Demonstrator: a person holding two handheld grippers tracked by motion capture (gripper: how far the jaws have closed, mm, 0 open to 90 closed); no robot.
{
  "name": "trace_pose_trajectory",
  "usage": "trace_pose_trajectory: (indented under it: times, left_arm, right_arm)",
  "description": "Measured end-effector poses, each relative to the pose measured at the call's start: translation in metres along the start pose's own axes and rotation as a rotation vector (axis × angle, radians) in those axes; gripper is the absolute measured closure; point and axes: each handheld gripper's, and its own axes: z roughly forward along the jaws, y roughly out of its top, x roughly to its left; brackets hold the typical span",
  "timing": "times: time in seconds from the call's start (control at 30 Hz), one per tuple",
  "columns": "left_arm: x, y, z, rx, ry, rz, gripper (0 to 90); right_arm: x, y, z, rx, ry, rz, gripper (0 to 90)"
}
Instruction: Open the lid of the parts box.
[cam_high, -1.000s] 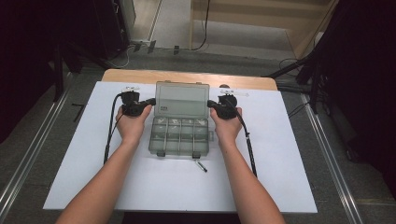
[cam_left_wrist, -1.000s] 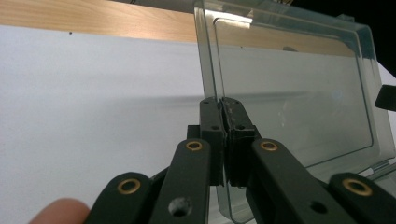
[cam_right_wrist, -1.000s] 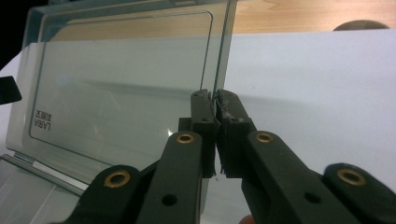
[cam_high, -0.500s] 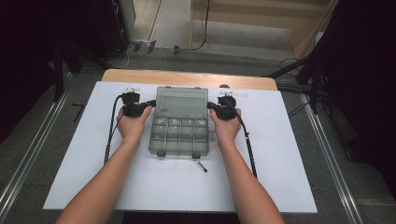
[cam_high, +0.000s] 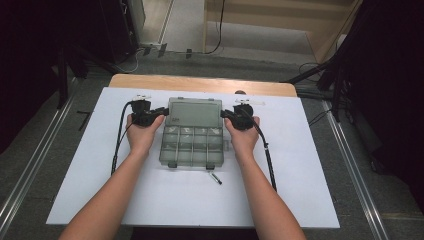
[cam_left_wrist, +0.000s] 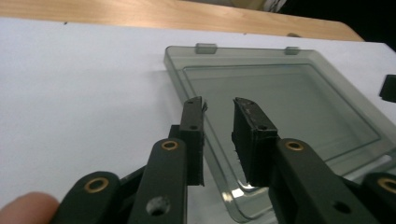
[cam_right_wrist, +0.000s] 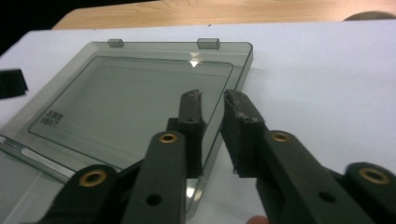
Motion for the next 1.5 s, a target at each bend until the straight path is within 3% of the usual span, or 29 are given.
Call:
trace_pose_trajectory:
  times: [0.13,0.23,0.4,0.47,0.7,0.87,1.03,1.3,1.5]
  left_arm:
    - [-0.002,-0.002,-0.009,-0.034,-0.031,0.017,53.9]
    - [-0.004,-0.004,-0.015,-0.052,-0.056,0.030,42.6]
    - [-0.014,-0.009,-0.026,-0.081,-0.061,0.111,28.4]
    - [-0.018,-0.010,-0.032,-0.102,-0.057,0.154,24.5]
    - [-0.026,-0.015,-0.051,-0.142,-0.098,0.181,12.0]
    - [-0.027,-0.024,-0.061,-0.141,-0.097,0.189,2.0]
    - [-0.028,-0.034,-0.072,-0.164,-0.107,0.214,0.0]
    - [-0.028,-0.047,-0.090,-0.167,-0.148,0.233,0.0]
    - [-0.028,-0.055,-0.105,-0.188,-0.143,0.259,0.0]
  right_arm:
    - [0.002,-0.001,-0.010,-0.021,0.032,-0.035,61.2]
    - [0.005,-0.003,-0.018,-0.049,0.031,-0.073,50.2]
    - [0.011,-0.008,-0.032,-0.080,0.049,-0.124,34.0]
    - [0.014,-0.011,-0.037,-0.085,0.056,-0.153,32.4]
    - [0.015,-0.022,-0.053,-0.103,0.085,-0.170,17.0]
    - [0.016,-0.029,-0.065,-0.108,0.111,-0.197,9.0]
    - [0.013,-0.037,-0.075,-0.102,0.127,-0.209,0.7]
    - [0.014,-0.050,-0.090,-0.115,0.124,-0.233,0.0]
    - [0.017,-0.060,-0.100,-0.118,0.133,-0.243,0.0]
